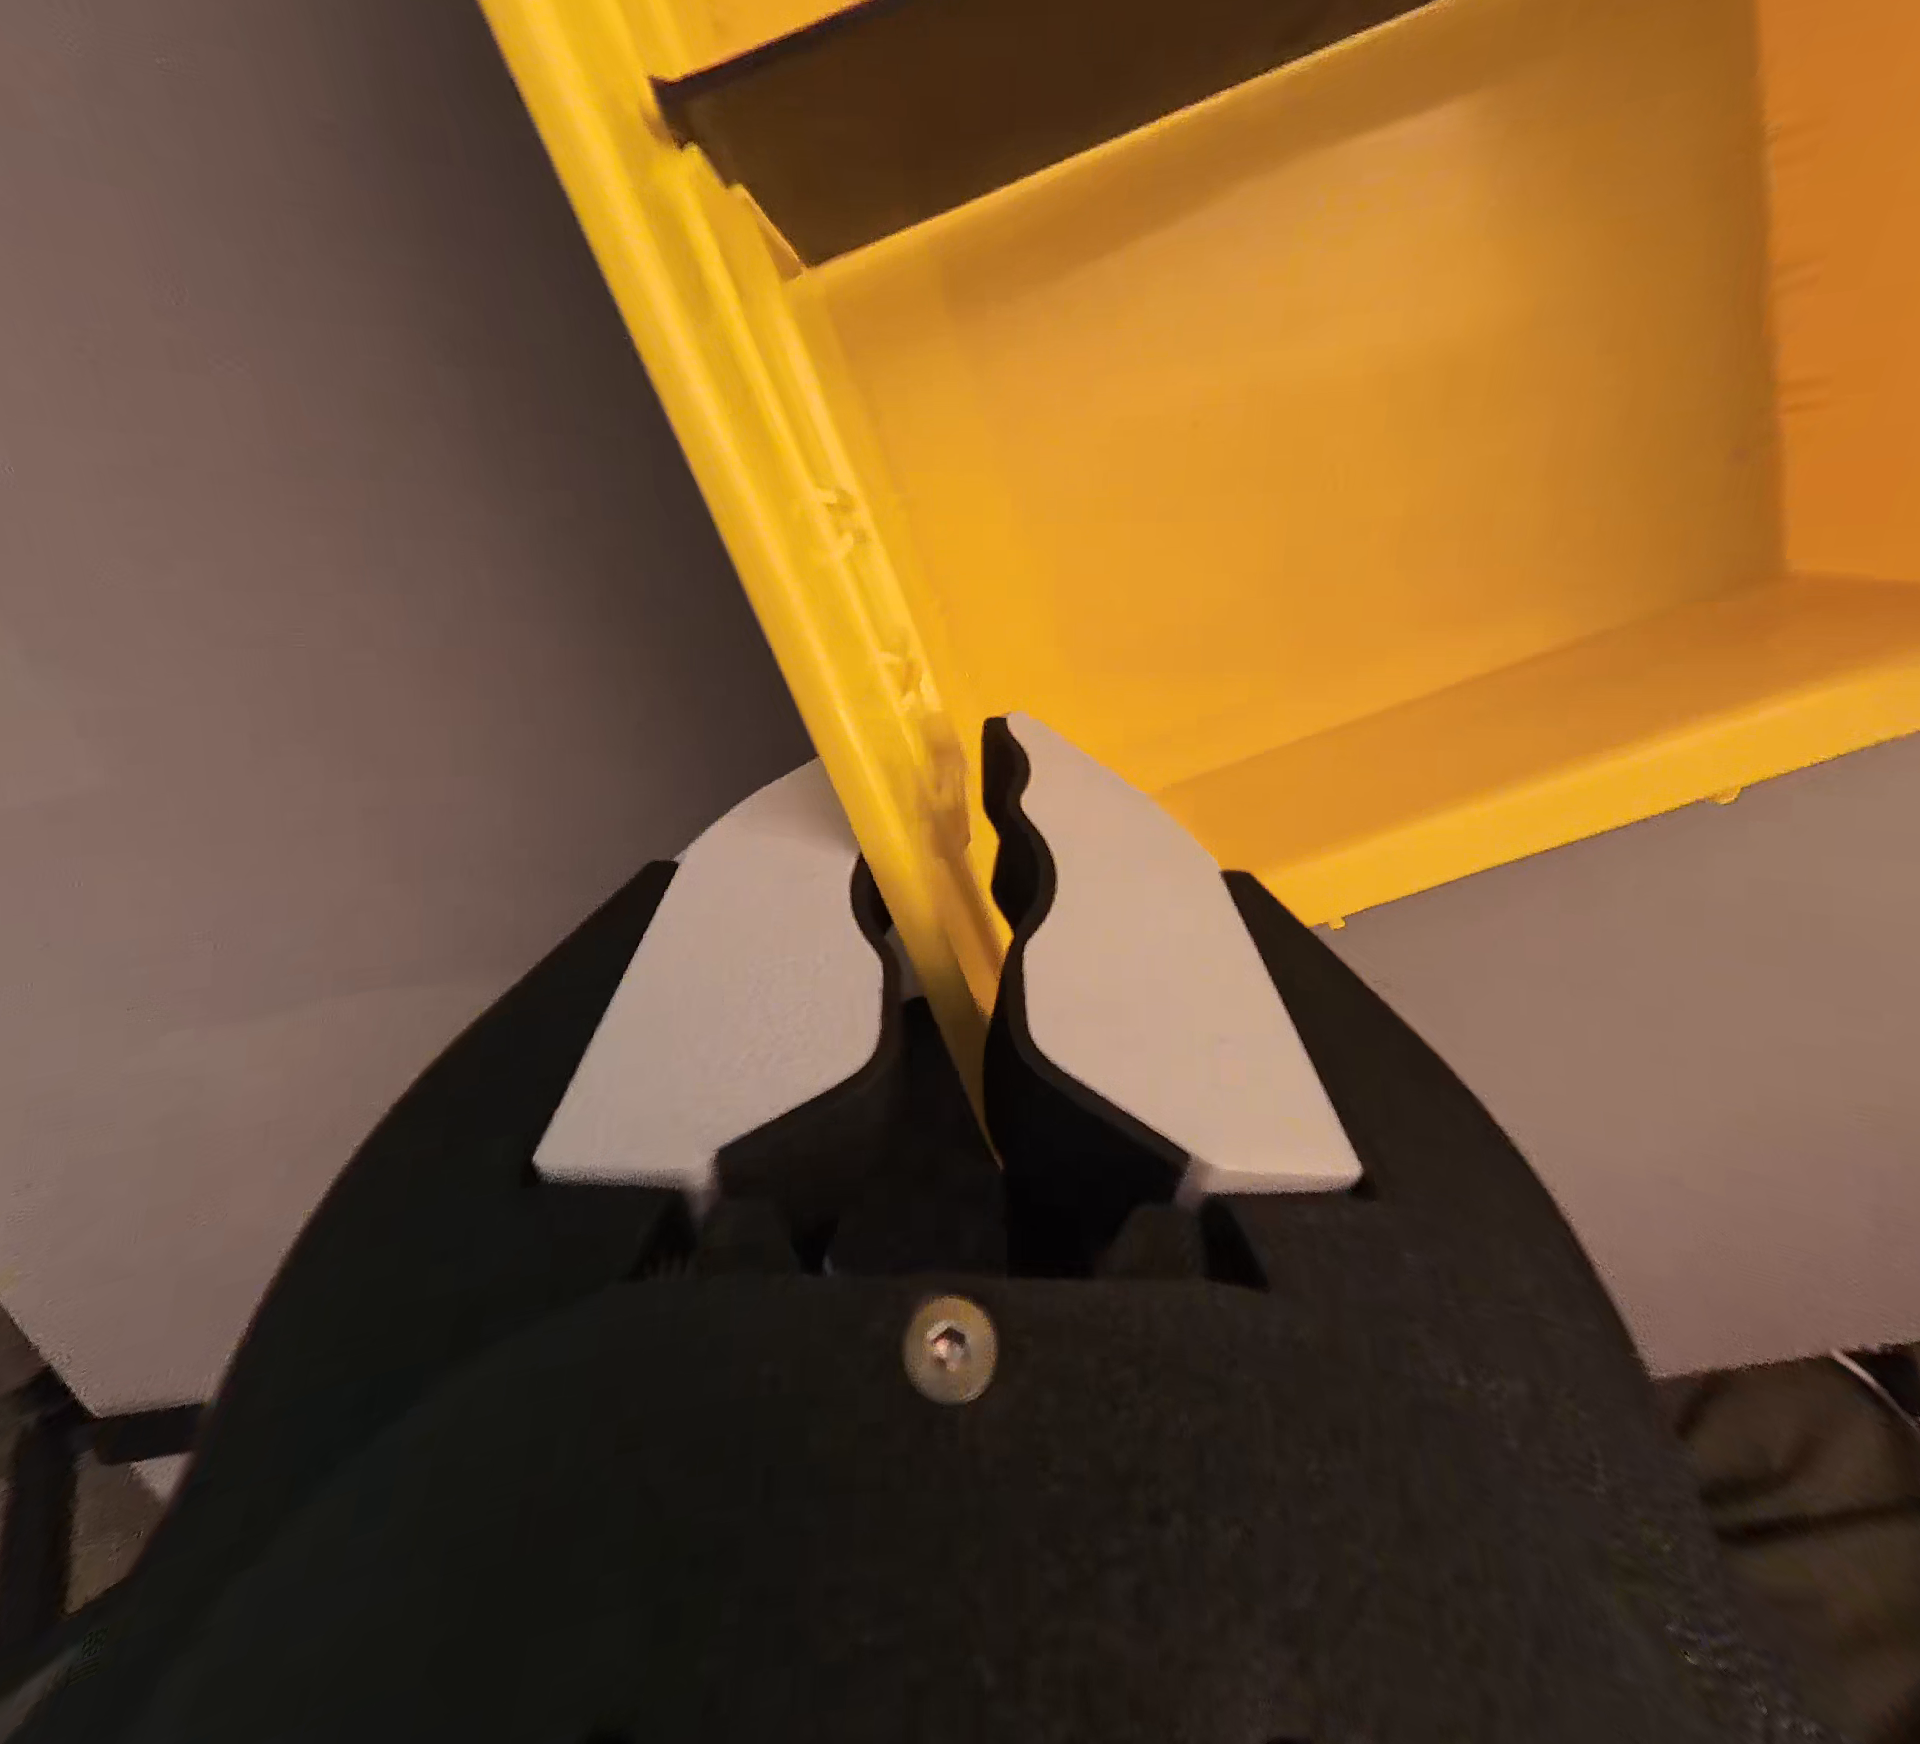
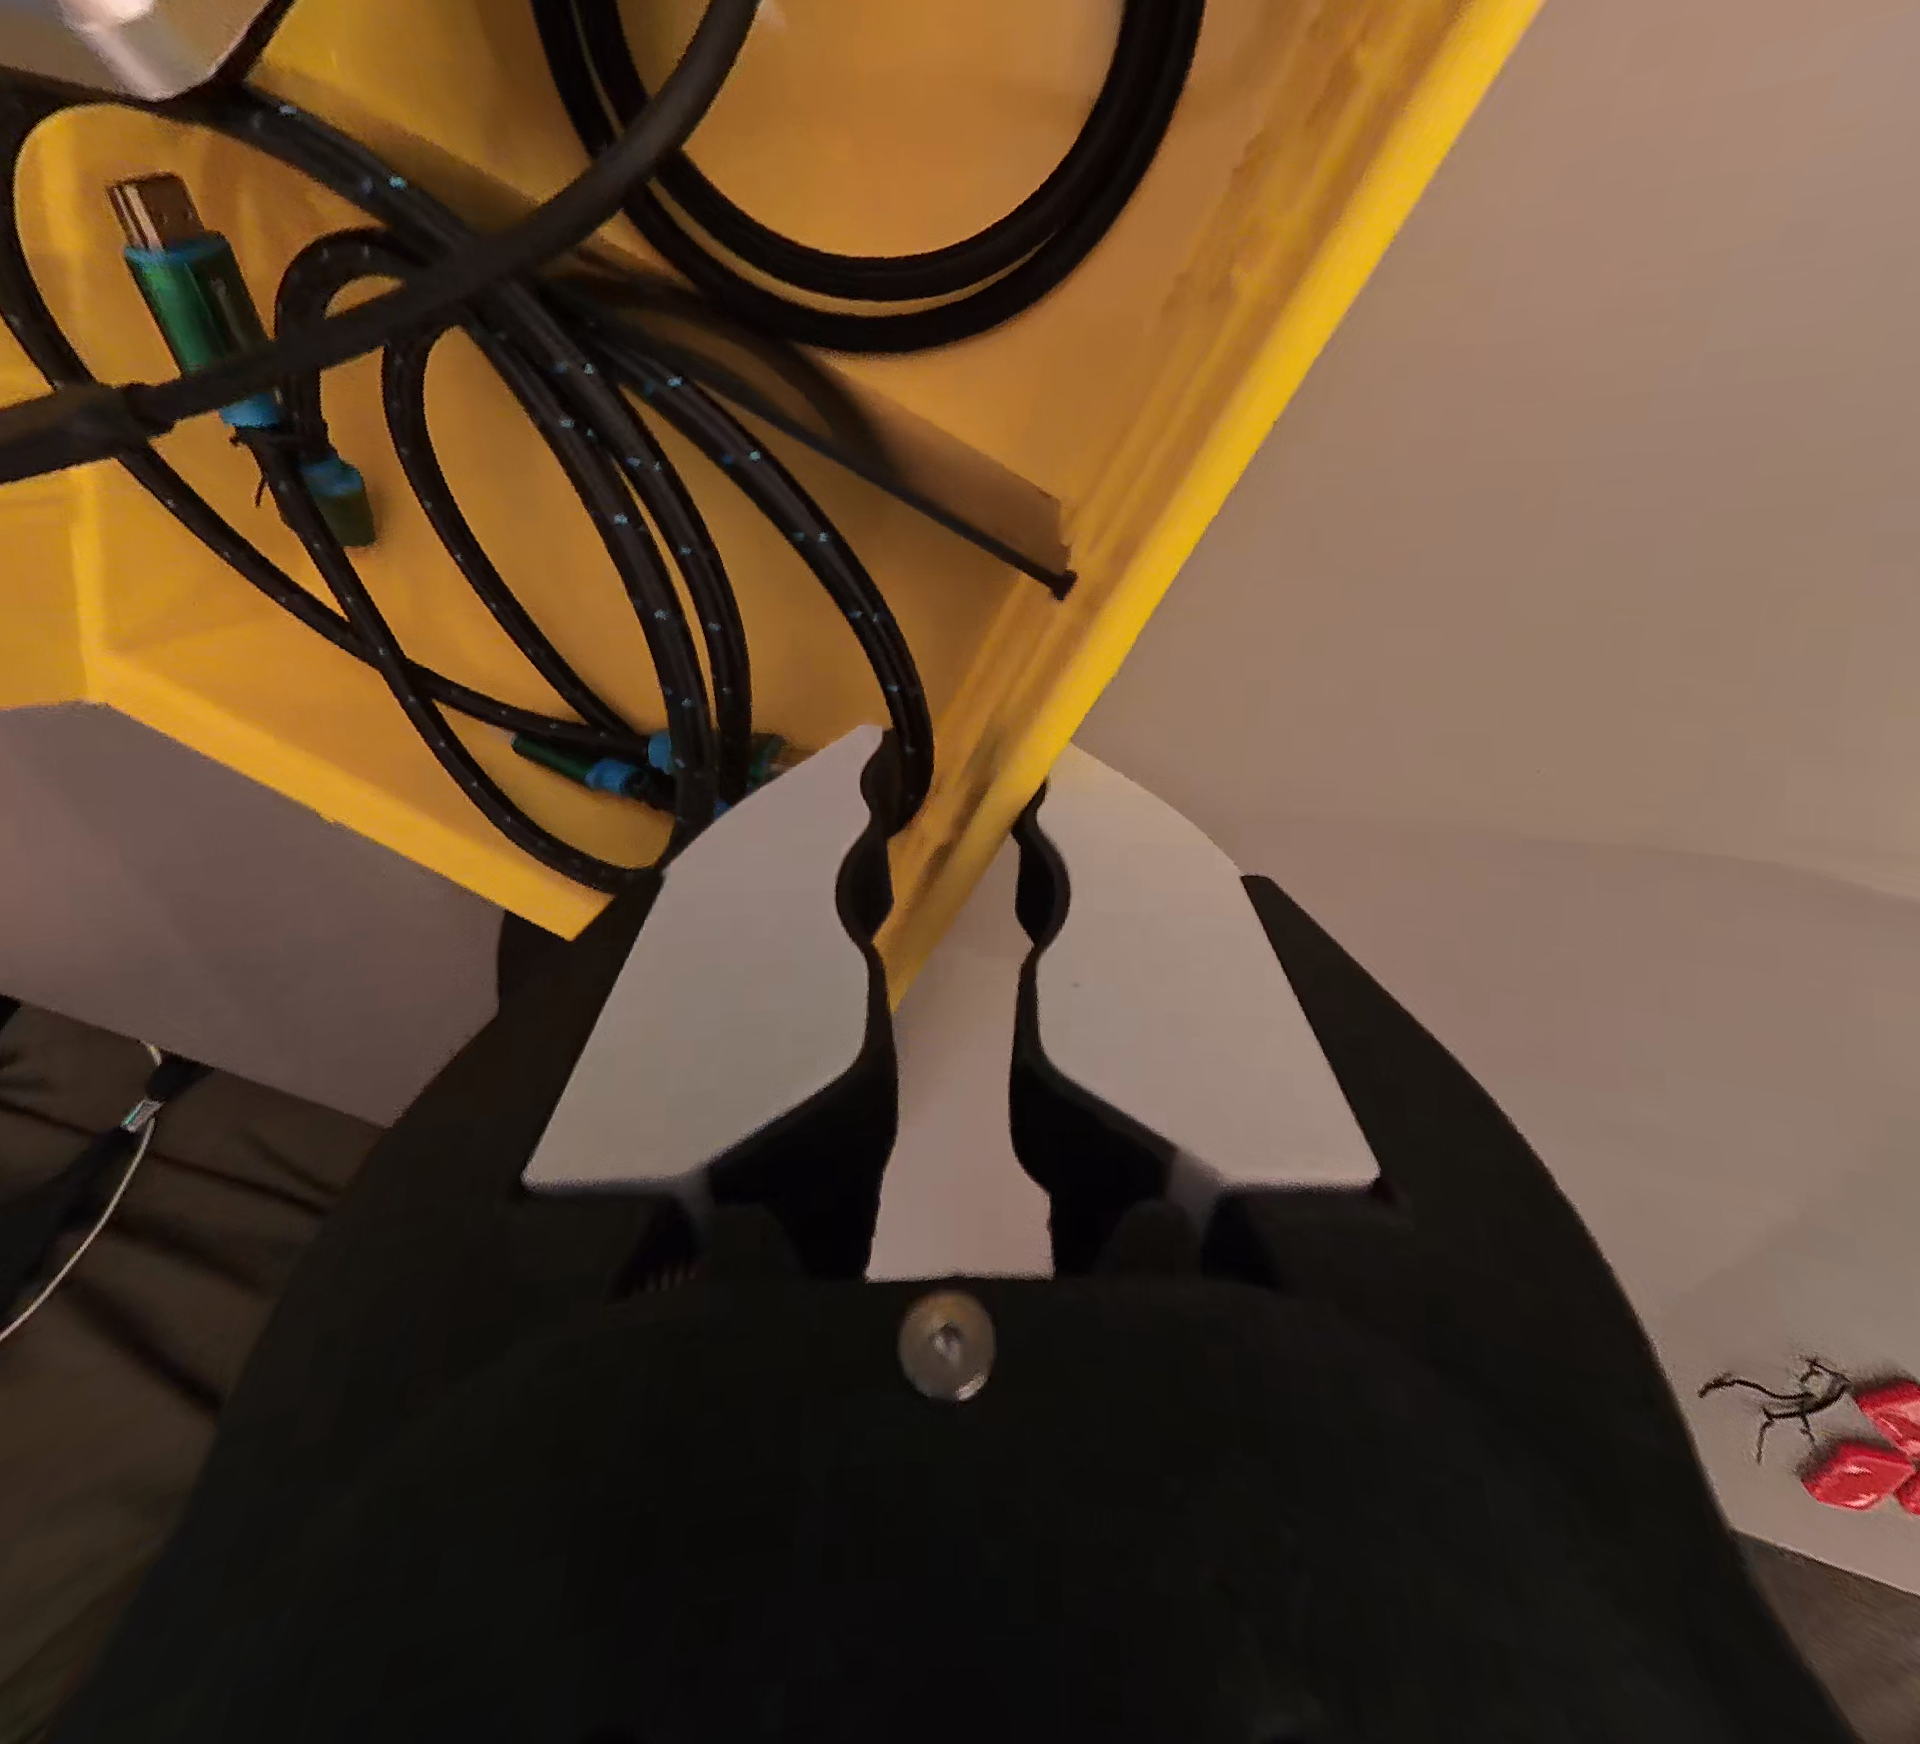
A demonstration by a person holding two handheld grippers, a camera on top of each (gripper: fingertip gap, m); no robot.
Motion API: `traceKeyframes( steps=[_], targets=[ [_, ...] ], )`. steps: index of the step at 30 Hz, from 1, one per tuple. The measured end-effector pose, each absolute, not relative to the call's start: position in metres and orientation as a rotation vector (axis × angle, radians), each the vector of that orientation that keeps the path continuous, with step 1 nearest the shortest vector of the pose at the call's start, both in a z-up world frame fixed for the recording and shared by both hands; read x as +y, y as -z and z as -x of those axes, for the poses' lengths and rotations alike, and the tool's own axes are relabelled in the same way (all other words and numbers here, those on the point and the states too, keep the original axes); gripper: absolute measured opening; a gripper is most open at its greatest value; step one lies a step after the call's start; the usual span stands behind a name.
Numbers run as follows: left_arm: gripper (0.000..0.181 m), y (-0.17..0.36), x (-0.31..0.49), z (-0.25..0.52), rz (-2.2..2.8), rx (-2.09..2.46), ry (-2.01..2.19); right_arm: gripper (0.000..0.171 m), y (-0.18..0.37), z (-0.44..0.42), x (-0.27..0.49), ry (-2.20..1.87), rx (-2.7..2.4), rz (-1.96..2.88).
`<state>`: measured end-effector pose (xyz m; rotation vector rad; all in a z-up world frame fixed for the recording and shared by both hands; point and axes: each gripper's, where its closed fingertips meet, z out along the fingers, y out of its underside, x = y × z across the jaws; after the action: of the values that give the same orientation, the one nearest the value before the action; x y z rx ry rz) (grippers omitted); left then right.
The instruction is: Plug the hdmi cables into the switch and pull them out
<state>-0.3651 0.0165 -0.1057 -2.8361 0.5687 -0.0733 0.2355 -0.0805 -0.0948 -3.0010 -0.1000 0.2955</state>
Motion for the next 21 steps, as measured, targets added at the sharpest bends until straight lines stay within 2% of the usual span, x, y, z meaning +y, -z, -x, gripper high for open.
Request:
traceKeyframes(
  steps=[1,12,21],
  targets=[
    [0.012,0.106,0.014,0.358,2.845,0.606,0.078,0.021,0.095,-0.231,-0.08,-0.284,-0.118,3.016],
    [0.023,0.109,-0.009,0.311,2.874,0.951,0.009,0.026,0.094,-0.166,-0.053,-0.188,-0.414,3.01],
    [0.024,0.105,-0.014,0.304,2.877,0.981,0.055,0.03,0.093,-0.129,-0.036,-0.107,-0.539,2.97]
  ],
)
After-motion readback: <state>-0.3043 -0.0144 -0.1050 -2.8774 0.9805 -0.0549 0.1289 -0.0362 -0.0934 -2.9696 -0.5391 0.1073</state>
